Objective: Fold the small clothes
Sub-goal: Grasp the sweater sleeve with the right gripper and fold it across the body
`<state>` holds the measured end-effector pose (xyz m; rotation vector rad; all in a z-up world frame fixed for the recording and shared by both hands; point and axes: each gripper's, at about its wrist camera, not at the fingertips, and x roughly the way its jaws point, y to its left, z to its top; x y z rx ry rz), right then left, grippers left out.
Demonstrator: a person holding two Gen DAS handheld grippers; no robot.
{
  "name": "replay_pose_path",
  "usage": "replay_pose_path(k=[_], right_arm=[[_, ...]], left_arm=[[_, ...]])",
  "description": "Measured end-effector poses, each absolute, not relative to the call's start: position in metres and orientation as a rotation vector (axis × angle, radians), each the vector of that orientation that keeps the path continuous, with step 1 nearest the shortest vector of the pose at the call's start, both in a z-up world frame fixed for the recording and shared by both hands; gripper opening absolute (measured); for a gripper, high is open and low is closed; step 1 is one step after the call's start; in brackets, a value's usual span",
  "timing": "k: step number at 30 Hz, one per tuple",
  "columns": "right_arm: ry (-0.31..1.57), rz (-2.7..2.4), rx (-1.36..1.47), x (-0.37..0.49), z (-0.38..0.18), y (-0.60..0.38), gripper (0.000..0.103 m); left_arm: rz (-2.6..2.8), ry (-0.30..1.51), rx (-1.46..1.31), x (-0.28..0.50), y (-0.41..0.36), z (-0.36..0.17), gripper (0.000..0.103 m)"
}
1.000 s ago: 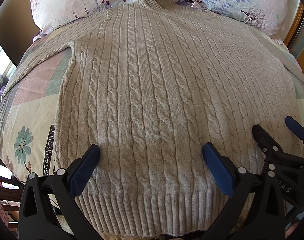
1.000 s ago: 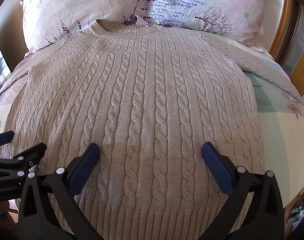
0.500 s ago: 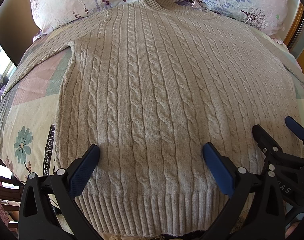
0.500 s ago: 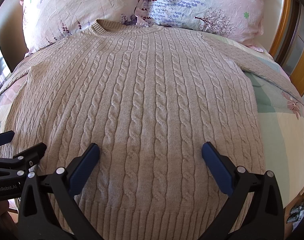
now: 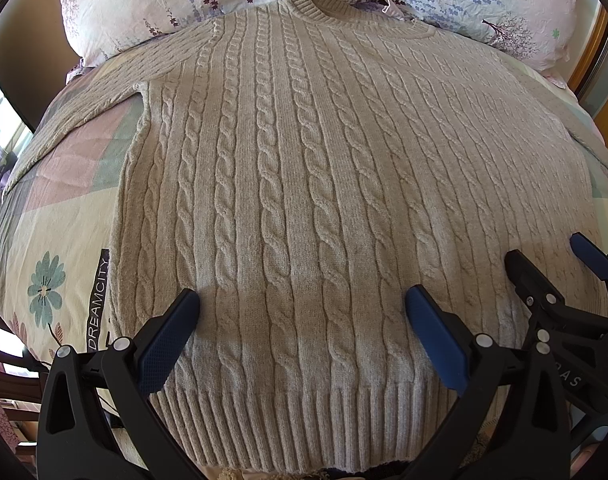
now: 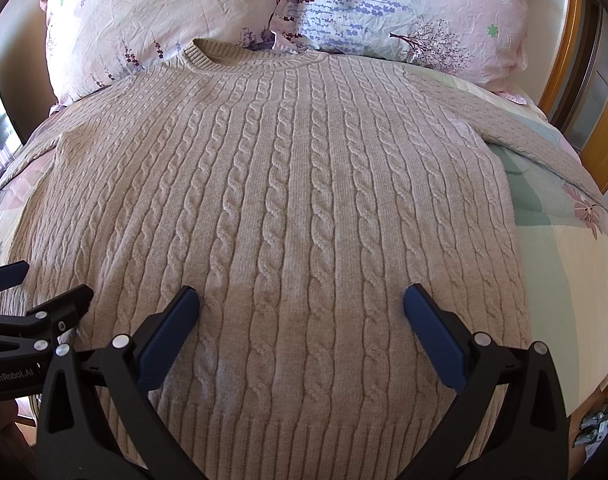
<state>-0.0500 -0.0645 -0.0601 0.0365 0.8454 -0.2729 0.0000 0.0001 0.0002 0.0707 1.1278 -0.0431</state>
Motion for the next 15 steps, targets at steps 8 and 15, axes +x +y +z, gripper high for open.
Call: replay_pose_path(k=[8,15], right_arm=[[0.772,-0.201,-0.007,-0.057,-0.051,-0.066,0.101],[0.501,-0.095,0.416,-0.090,0.037,-0.208,0.097]], left_arm=[[-0.044,1.122,0.074,-0.001,0.003,-0.002,0.102],[-0.051,1.109,0.060,-0.001,0.001,0.004,0.102]])
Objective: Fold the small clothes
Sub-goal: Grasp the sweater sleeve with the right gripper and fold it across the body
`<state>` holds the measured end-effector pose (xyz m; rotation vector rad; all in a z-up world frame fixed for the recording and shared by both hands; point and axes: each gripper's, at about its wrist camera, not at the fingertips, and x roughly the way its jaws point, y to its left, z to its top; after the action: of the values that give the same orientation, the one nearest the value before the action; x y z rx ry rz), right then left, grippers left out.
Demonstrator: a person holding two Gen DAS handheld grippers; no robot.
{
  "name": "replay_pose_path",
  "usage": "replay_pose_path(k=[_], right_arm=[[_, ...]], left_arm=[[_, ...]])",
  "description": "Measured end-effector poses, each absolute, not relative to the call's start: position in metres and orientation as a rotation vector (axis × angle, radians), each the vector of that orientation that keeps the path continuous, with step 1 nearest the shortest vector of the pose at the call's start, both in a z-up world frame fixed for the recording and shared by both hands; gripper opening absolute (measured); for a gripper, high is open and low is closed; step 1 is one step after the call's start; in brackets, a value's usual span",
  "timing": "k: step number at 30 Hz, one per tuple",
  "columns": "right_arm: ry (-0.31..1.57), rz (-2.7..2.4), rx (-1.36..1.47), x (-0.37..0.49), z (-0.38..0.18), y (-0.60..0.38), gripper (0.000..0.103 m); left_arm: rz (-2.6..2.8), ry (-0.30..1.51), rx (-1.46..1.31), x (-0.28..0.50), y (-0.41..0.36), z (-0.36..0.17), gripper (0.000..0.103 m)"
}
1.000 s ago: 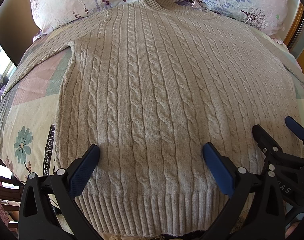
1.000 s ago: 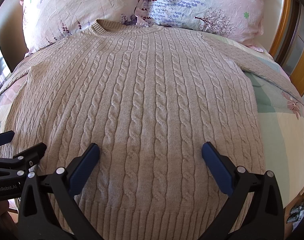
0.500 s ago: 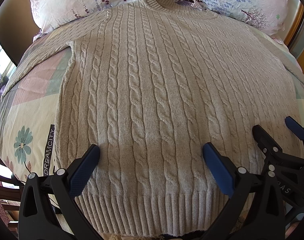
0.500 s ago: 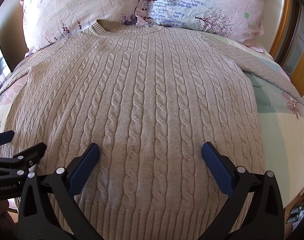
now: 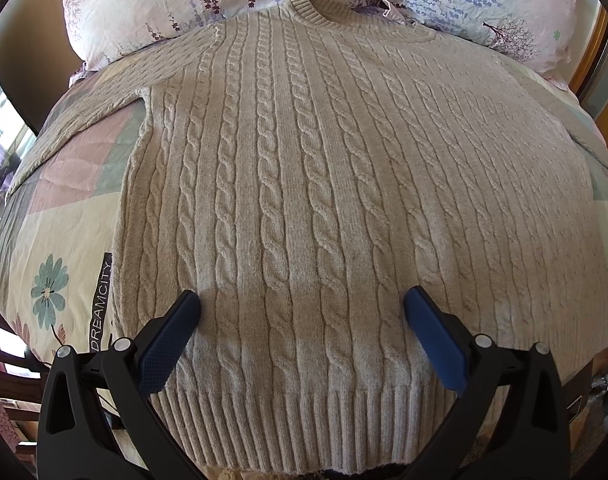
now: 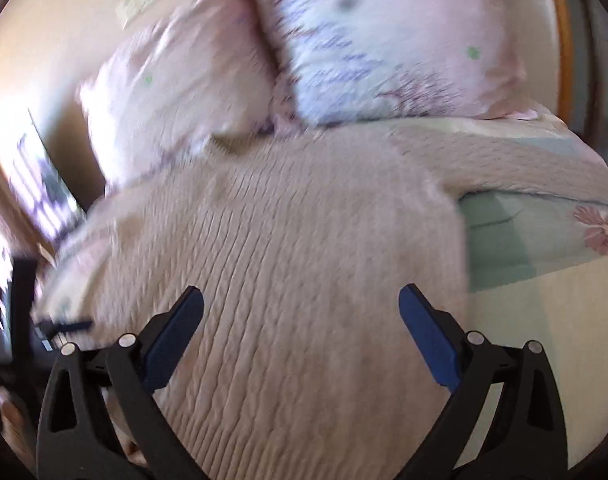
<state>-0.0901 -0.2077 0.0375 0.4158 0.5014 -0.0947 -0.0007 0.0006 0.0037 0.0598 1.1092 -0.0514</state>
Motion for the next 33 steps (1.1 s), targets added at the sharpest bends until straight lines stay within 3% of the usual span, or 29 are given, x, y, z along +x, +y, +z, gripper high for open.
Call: replay_pose_path(k=[1,4,5,9,16,20,23,27,33], right_arm=[[0.468,-0.124,0.511,-0.093,0.046,-0.243,0.094],[0.451,-0.320,0.693,-0.090,0.050,-0.340,0.052],[0.456,-0.391,0.733,-0.087,0.047,-0.368,0.045],[0.508,-0.517,0.894,-0.075,0.024,-0.443,0.043],[0.477,-0.708,1.014,-0.086,-0.001,-0.500,0.036],[0.396,-0.736,1.117,-0.097,-0.014,-0.526,0.012],[0.375,-0.767,1.086,-0.090,-0.014,-0.532,0.008],[0.305,-0.760,0.789,-0.059,0.037,-0.480,0.006],[0.297,-0.242,0.401,0.036,0.106,-0.278,0.006]], left_arm=[[-0.085,1.098,0.028,0.002,0.003,0.007,0.102],[-0.190,1.008,-0.120,0.005,0.017,0.019,0.102],[-0.224,0.960,-0.174,0.005,0.023,0.024,0.102],[-0.355,0.791,-0.317,0.006,0.042,0.037,0.102],[-0.217,0.734,-0.275,0.027,0.081,0.043,0.102],[-0.115,0.729,-0.338,0.038,0.127,0.035,0.102],[-0.028,0.719,-0.385,0.040,0.161,0.028,0.102],[0.049,0.677,-0.491,0.039,0.206,0.022,0.102],[0.173,0.606,-0.589,0.041,0.260,0.025,0.098]])
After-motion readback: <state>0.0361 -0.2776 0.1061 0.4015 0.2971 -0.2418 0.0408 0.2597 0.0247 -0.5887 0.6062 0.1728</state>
